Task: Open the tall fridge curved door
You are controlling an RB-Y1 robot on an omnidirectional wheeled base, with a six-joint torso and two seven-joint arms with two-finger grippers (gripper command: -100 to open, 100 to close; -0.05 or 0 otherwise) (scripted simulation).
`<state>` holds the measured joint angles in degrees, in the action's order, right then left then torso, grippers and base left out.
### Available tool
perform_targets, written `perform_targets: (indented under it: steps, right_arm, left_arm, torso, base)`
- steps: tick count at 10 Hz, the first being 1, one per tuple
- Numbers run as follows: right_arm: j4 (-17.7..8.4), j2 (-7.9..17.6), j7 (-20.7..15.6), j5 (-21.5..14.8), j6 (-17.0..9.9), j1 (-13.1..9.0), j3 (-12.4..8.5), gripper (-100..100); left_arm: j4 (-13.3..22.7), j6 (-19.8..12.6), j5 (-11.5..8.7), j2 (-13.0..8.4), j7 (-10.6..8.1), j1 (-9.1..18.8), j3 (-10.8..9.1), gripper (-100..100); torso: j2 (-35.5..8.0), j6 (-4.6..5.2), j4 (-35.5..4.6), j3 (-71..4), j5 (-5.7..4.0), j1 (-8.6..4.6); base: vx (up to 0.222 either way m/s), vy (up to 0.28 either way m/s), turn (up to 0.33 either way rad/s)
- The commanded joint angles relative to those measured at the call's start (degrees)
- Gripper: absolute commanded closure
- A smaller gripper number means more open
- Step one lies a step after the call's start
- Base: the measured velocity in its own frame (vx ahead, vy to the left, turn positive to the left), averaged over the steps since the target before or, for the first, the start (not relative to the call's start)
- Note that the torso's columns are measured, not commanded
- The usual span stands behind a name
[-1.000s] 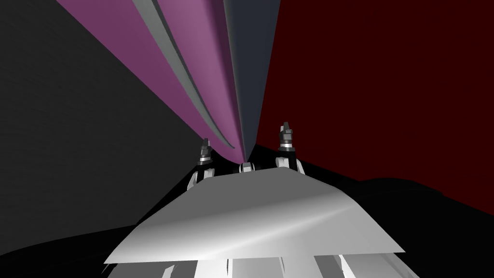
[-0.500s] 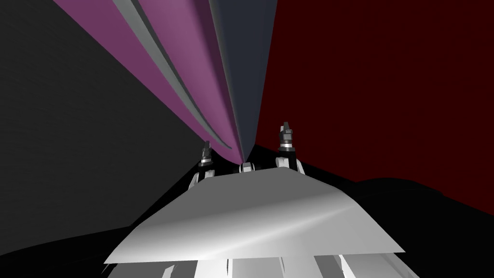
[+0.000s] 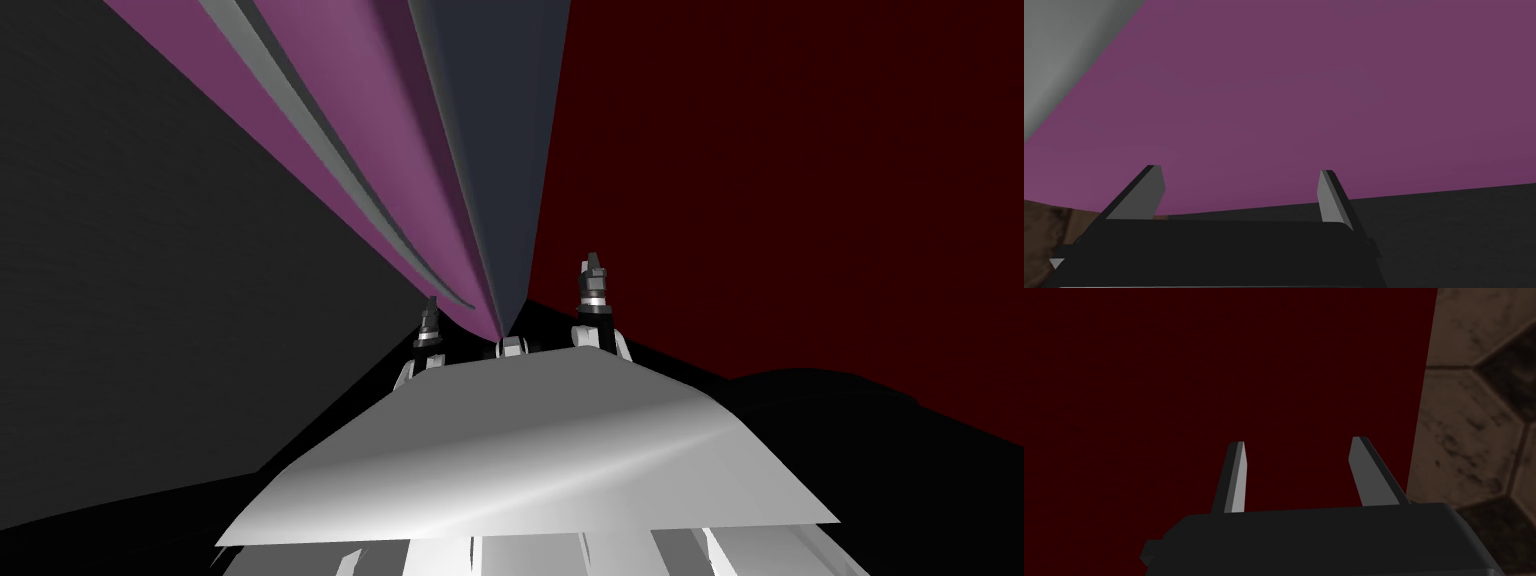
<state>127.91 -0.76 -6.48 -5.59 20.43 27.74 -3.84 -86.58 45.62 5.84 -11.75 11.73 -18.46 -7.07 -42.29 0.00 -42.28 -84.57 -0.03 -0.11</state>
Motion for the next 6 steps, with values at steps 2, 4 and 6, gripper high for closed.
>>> perform_targets:
  steps: [2, 4, 6]
  right_arm:
    - [0.0, 0.0, 0.0, 0.0, 0.0, 0.0, 0.0, 0]
    - [0.0, 0.0, 0.0, 0.0, 0.0, 0.0, 0.0, 0]
    - [0.0, 0.0, 0.0, 0.0, 0.0, 0.0, 0.0, 0]
  left_arm:
    - [6.0, 3.2, 1.1, 0.5, 1.50, 0.9, -0.90, -100]
    - [9.4, 5.2, 1.8, 1.1, 2.46, 1.6, -1.53, -100]
    - [13.2, 7.0, 2.4, 2.0, 3.33, 2.2, -2.09, -100]
  torso:
    - [0.0, -0.01, 0.0, 0.0, 0.05, 0.19]
    - [0.0, 0.01, 0.0, 0.0, 0.01, 0.06]
    - [0.0, 0.00, 0.0, 0.0, 0.02, 0.08]
  base:
    - [0.000, -0.084, 0.043]
    - [0.007, -0.106, 0.046]
    - [0.005, -0.109, 0.039]
